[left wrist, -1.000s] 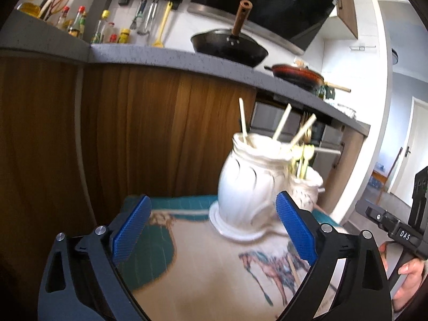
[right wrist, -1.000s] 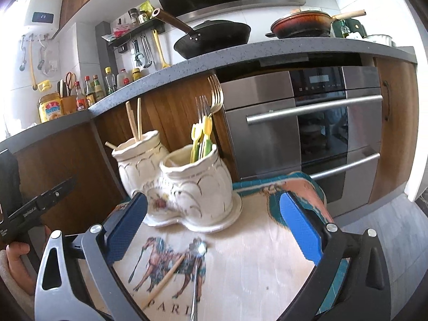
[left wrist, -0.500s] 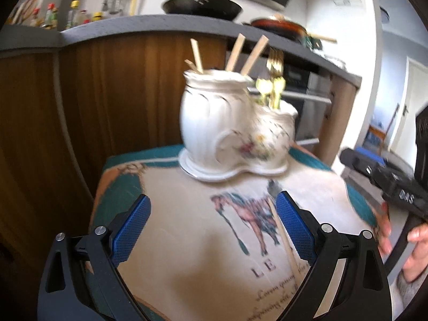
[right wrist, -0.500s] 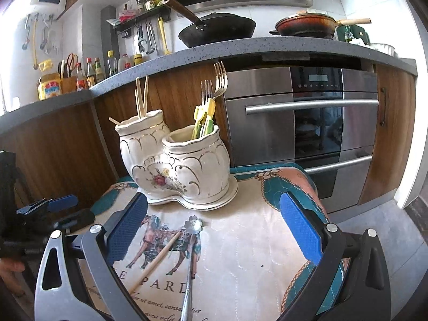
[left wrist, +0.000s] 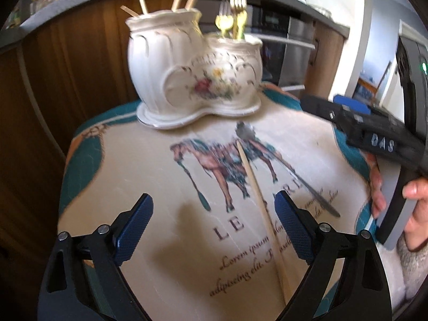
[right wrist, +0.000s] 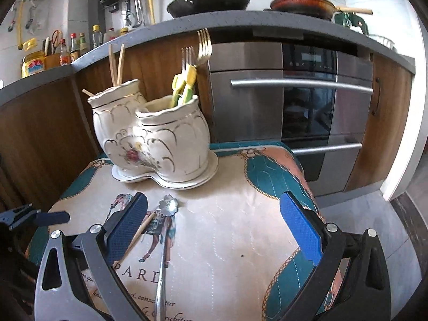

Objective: Organize utensils
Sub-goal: 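Grasp the last wooden chopstick with the left tool while the right tool grasps the silver spoon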

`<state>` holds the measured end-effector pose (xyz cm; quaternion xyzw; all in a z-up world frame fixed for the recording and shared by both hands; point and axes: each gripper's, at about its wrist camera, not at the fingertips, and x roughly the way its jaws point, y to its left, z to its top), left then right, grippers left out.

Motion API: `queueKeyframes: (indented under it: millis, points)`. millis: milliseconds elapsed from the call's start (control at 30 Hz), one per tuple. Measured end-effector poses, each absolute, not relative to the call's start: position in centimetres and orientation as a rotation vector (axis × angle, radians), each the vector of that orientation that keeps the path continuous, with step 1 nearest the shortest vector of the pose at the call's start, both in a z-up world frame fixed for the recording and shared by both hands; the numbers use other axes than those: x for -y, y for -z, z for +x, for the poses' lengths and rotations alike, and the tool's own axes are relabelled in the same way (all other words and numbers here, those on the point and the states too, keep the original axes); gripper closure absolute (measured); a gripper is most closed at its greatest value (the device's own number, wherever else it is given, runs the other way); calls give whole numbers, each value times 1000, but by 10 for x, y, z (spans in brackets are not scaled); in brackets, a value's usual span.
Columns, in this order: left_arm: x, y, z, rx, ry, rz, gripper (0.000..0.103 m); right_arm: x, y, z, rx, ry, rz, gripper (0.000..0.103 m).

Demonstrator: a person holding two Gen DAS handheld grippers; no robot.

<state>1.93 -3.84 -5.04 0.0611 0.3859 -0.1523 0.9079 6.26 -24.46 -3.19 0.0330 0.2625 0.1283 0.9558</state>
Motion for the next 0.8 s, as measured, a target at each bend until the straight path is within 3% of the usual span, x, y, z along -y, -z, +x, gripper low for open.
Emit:
queueKeyframes:
  millis: [33, 267, 467, 533, 600, 800]
  points:
    - [41, 50, 18, -805, 321, 139, 13, 245, 32, 63, -537, -261, 70, 5]
    - [58, 55, 14, -866, 371, 216, 42, 243, 34, 65, -552, -284, 60, 5]
    - [74, 60, 11, -917, 396, 283, 73, 244, 33, 64, -547, -285, 49, 5]
    - [75, 60, 11, -922, 400, 286, 77, 246, 33, 64, -549, -285, 54, 5]
    - [76, 59, 11, -921, 399, 290, 95, 245, 33, 64, -553, -285, 52, 5]
    - [61, 60, 17, -900, 360, 264, 97, 239, 37, 66, -653, -332, 39, 6]
